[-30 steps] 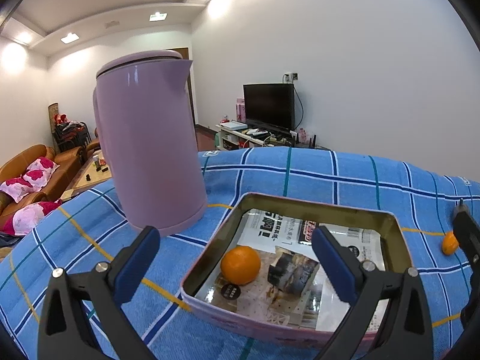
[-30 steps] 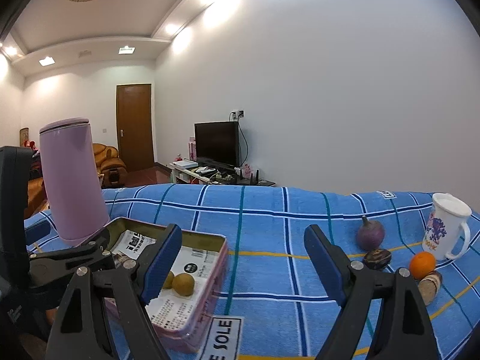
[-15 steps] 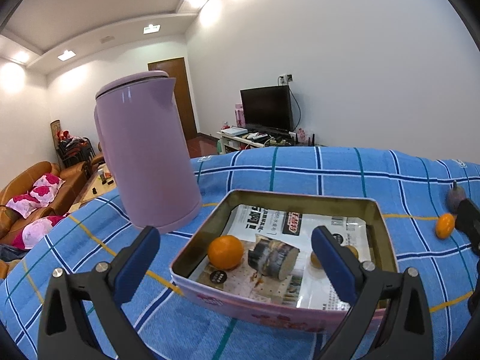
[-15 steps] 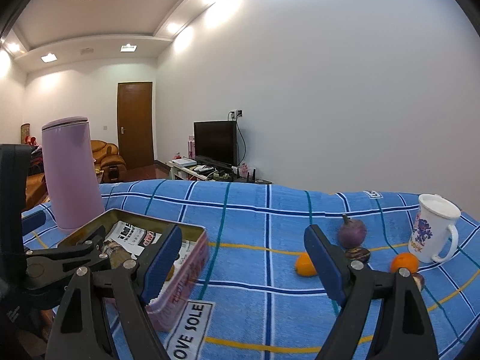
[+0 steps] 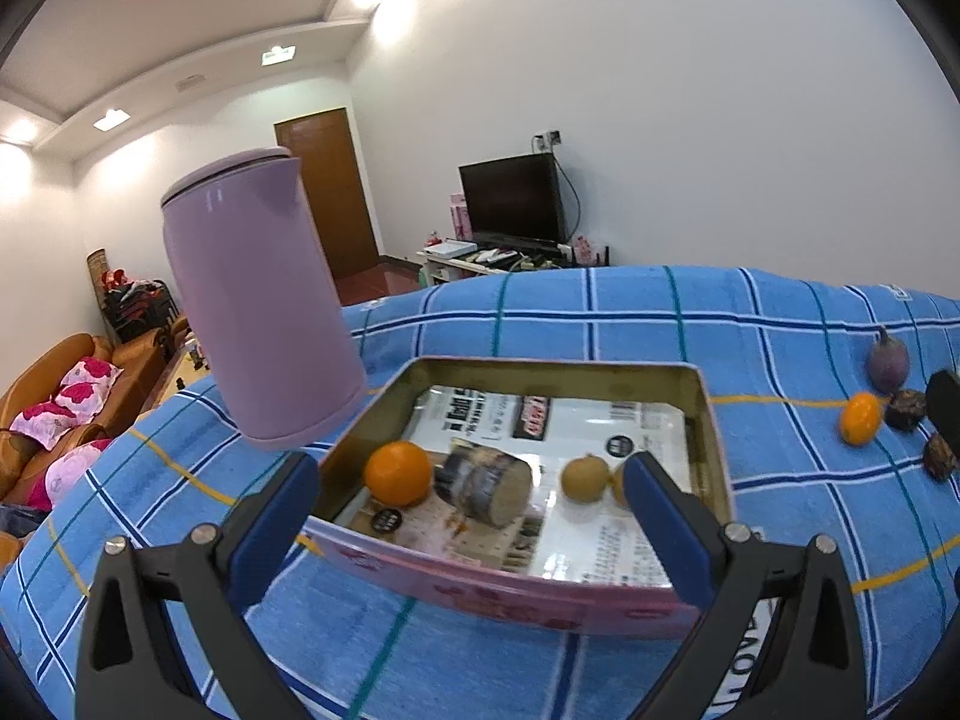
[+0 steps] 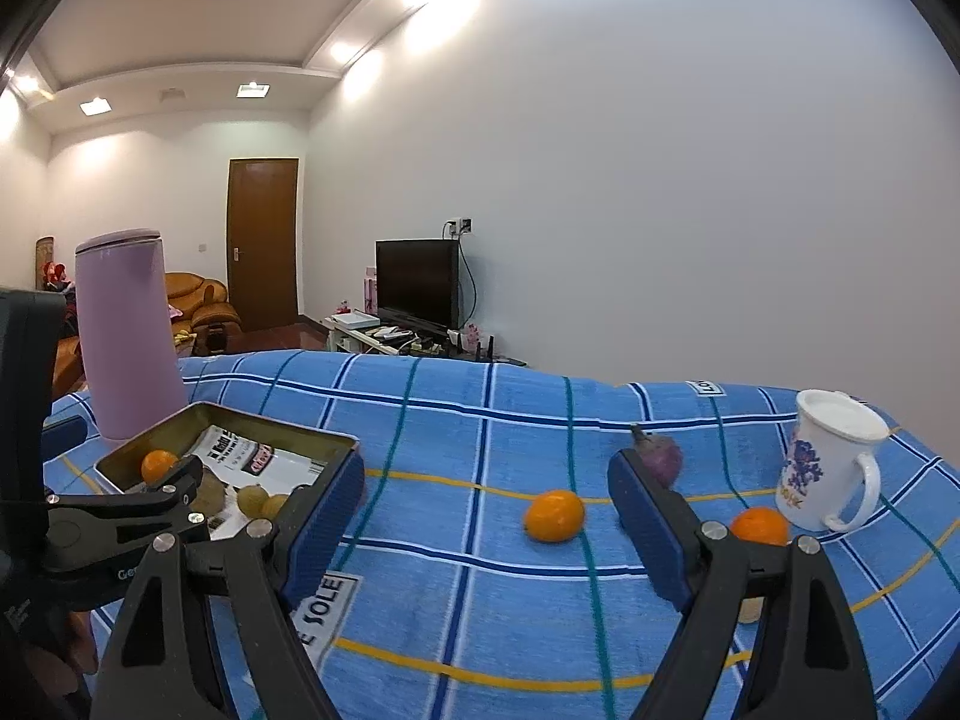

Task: Organize fruits
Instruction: 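Withdraw both open tools from the tin box toward the loose fruits, then grasp a brown round fruit with the left gripper while the right gripper grasps a purple-skinned slice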

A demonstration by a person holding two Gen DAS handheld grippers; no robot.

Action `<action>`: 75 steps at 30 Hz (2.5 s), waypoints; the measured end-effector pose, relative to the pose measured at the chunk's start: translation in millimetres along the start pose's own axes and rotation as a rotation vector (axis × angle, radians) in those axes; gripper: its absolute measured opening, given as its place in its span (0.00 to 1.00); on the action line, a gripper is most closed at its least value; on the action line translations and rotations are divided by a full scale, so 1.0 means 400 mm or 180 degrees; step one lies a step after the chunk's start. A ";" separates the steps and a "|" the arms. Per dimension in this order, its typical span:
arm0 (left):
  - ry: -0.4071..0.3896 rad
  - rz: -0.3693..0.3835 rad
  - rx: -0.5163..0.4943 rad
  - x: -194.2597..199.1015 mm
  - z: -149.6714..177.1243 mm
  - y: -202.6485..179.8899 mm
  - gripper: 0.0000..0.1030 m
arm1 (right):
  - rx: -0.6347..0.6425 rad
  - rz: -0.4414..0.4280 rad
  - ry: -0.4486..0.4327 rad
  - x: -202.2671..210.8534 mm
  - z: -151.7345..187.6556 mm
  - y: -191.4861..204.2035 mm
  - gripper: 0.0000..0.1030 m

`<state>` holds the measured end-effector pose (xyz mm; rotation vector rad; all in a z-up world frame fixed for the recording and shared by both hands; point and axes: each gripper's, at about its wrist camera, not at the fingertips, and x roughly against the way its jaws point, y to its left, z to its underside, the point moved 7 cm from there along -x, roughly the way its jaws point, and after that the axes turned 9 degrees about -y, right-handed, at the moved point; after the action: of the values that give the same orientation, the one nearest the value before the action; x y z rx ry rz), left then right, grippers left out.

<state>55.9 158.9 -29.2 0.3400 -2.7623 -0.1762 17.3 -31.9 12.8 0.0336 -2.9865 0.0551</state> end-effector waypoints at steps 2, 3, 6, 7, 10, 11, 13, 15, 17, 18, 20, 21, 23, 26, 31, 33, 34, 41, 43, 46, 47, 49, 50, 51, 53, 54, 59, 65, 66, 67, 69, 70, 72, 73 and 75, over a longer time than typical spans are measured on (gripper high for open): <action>0.0001 0.0045 -0.0030 0.007 0.001 -0.018 1.00 | 0.0010 0.0018 0.0002 0.003 0.000 -0.013 0.82; 0.0005 0.0081 -0.0049 0.011 0.001 -0.031 1.00 | 0.0013 0.0028 0.0001 0.005 0.001 -0.021 0.82; 0.0005 0.0144 -0.0068 0.022 0.001 -0.058 1.00 | 0.0014 0.0057 0.0004 0.011 0.001 -0.043 0.82; 0.0005 0.0156 -0.0068 0.025 0.002 -0.064 1.00 | 0.0012 0.0066 0.0004 0.013 0.000 -0.051 0.82; 0.0008 0.0205 -0.0066 0.037 0.002 -0.088 1.00 | 0.0019 0.0089 0.0012 0.015 0.001 -0.070 0.82; 0.0013 0.0220 -0.0079 0.040 0.002 -0.096 1.00 | 0.0019 0.0097 0.0014 0.016 0.001 -0.077 0.82; 0.0016 0.0251 -0.0097 0.046 0.002 -0.113 1.00 | 0.0013 0.0116 0.0021 0.018 0.002 -0.094 0.82; 0.0013 0.0281 -0.0115 0.055 0.001 -0.131 1.00 | 0.0004 0.0139 0.0027 0.020 0.004 -0.110 0.82; 0.0014 0.0310 -0.0119 0.061 -0.001 -0.143 1.00 | 0.0002 0.0157 0.0030 0.021 0.006 -0.123 0.82; 0.0015 0.0330 -0.0121 0.065 -0.001 -0.152 1.00 | 0.0002 0.0165 0.0034 0.022 0.006 -0.131 0.82; 0.0013 0.0377 -0.0124 0.073 -0.002 -0.171 1.00 | 0.0001 0.0186 0.0038 0.025 0.008 -0.147 0.82; 0.0014 0.0393 -0.0132 0.075 -0.002 -0.179 1.00 | 0.0004 0.0205 0.0038 0.027 0.009 -0.157 0.82; 0.0013 0.0426 -0.0154 0.079 -0.003 -0.196 1.00 | 0.0008 0.0238 0.0035 0.031 0.010 -0.174 0.82; 0.0003 0.0470 -0.0181 0.088 -0.006 -0.221 1.00 | -0.0010 0.0293 0.0045 0.035 0.013 -0.204 0.82; 0.0029 0.0534 -0.0218 0.098 -0.007 -0.257 1.00 | -0.0032 0.0433 0.0088 0.040 0.017 -0.268 0.82; 0.0038 0.0584 -0.0230 0.101 -0.008 -0.274 1.00 | -0.0042 0.0485 0.0102 0.042 0.019 -0.293 0.82; 0.0038 0.0610 -0.0237 0.104 -0.008 -0.282 1.00 | -0.0047 0.0525 0.0113 0.044 0.020 -0.310 0.82; 0.0031 0.0824 -0.0335 0.123 -0.009 -0.354 1.00 | -0.0144 0.0850 0.0212 0.056 0.035 -0.436 0.82; 0.0060 0.0905 -0.0357 0.126 -0.009 -0.380 1.00 | -0.0219 0.0947 0.0294 0.057 0.044 -0.479 0.82; 0.0135 0.1023 -0.0425 0.129 -0.003 -0.423 1.00 | -0.0423 0.1009 0.0404 0.060 0.060 -0.539 0.82; 0.0167 0.1069 -0.0451 0.129 0.000 -0.438 1.00 | -0.0498 0.1013 0.0443 0.060 0.066 -0.555 0.82; 0.0219 0.1159 -0.0502 0.132 0.005 -0.467 1.00 | -0.0634 0.1002 0.0530 0.062 0.081 -0.583 0.82; 0.0235 0.1192 -0.0526 0.133 0.007 -0.479 1.00 | -0.0706 0.0971 0.0585 0.058 0.087 -0.594 0.82; 0.0248 0.1214 -0.0542 0.135 0.008 -0.487 1.00 | -0.0767 0.0926 0.0638 0.053 0.094 -0.600 0.82; 0.0281 0.1240 -0.0575 0.136 0.012 -0.500 1.00 | -0.0865 0.0770 0.0755 0.041 0.109 -0.599 0.82; 0.0301 0.1248 -0.0586 0.135 0.014 -0.504 1.00 | -0.0903 0.0632 0.0824 0.033 0.116 -0.587 0.82; 0.0397 0.1265 -0.0543 0.125 0.022 -0.506 1.00 | -0.0838 0.0101 0.1189 -0.026 0.153 -0.503 0.81; 0.0480 0.1314 -0.0526 0.113 0.028 -0.512 0.99 | -0.0679 -0.0102 0.1745 -0.082 0.220 -0.451 0.50; 0.0481 0.1338 -0.0528 0.114 0.028 -0.517 0.99 | -0.0713 -0.0138 0.1792 -0.088 0.227 -0.451 0.43; 0.0474 0.1358 -0.0524 0.113 0.025 -0.522 0.99 | -0.0749 -0.0145 0.1811 -0.087 0.230 -0.457 0.40; 0.0455 0.1392 -0.0503 0.113 0.018 -0.533 0.99 | -0.0774 -0.0172 0.1800 -0.086 0.228 -0.466 0.40; 0.0445 0.1427 -0.0486 0.113 0.012 -0.541 0.99 | -0.0773 -0.0207 0.1785 -0.083 0.226 -0.465 0.40; 0.0448 0.1495 -0.0450 0.112 0.004 -0.557 0.99 | -0.0775 -0.0184 0.1681 -0.068 0.213 -0.471 0.40; 0.0458 0.1538 -0.0421 0.111 0.001 -0.565 0.99 | -0.0796 -0.0140 0.1588 -0.059 0.202 -0.478 0.40; 0.0499 0.1626 -0.0329 0.106 -0.008 -0.588 0.99 | -0.0887 -0.0019 0.1333 -0.034 0.168 -0.506 0.40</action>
<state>68.2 -78.8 -50.8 -0.3632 -2.5725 -0.1513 25.7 -236.6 -48.6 -0.0015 -2.5487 -0.3148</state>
